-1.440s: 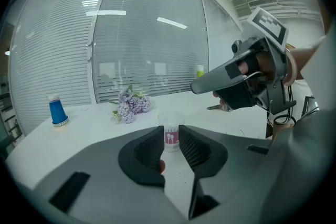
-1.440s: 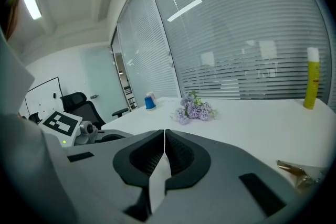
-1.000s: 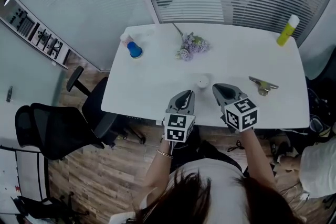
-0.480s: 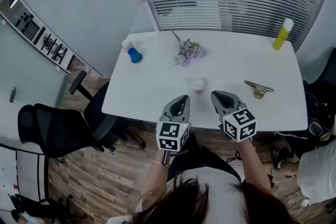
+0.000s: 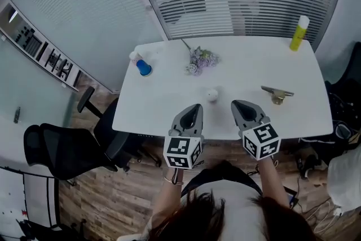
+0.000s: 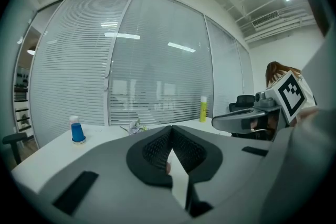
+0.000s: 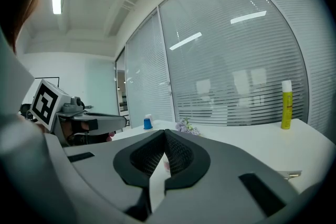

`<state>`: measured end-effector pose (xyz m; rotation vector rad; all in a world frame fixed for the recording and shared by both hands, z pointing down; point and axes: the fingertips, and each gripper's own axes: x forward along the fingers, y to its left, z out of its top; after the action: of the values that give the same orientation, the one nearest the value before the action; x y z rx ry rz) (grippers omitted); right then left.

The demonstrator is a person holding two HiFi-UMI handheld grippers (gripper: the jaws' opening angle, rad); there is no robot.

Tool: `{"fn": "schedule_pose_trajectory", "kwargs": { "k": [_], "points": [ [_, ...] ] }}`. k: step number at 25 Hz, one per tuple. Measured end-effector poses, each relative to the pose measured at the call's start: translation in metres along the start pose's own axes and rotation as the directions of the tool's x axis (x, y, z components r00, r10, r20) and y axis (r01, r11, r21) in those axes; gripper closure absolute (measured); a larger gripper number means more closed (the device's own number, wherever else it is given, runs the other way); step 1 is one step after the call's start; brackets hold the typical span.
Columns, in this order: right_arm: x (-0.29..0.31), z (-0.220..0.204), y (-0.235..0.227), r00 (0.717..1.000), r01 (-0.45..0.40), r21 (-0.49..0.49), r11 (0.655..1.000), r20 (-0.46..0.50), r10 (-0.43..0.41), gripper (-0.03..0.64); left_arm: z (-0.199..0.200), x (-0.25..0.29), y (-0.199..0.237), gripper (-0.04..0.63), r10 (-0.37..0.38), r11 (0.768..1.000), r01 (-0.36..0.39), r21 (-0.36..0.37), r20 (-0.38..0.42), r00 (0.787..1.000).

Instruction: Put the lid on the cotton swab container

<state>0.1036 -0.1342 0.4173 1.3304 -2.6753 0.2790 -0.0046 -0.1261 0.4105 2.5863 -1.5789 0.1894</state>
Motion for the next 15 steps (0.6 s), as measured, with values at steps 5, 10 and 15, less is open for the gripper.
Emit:
{"fn": "schedule_pose_trajectory", "kwargs": {
  "k": [5,10,15],
  "points": [
    [-0.005,0.012,0.006,0.999,0.045,-0.007,0.999,0.030,-0.045,0.588,0.010,-0.009,0.005,0.577,-0.024,1.000,0.024,0.007,0.020,1.000],
    [-0.009,0.016,0.018,0.996,0.084,-0.013,0.996,0.029,-0.083,0.588,0.018,-0.024,0.009,0.577,-0.048,0.999,0.048,0.005,0.037,0.998],
    [-0.015,0.025,0.035,0.995,0.095,-0.026,0.995,0.042,-0.094,0.588,0.026,-0.041,0.016,0.577,-0.056,0.998,0.056,0.001,0.063,0.996]
  ]
}}
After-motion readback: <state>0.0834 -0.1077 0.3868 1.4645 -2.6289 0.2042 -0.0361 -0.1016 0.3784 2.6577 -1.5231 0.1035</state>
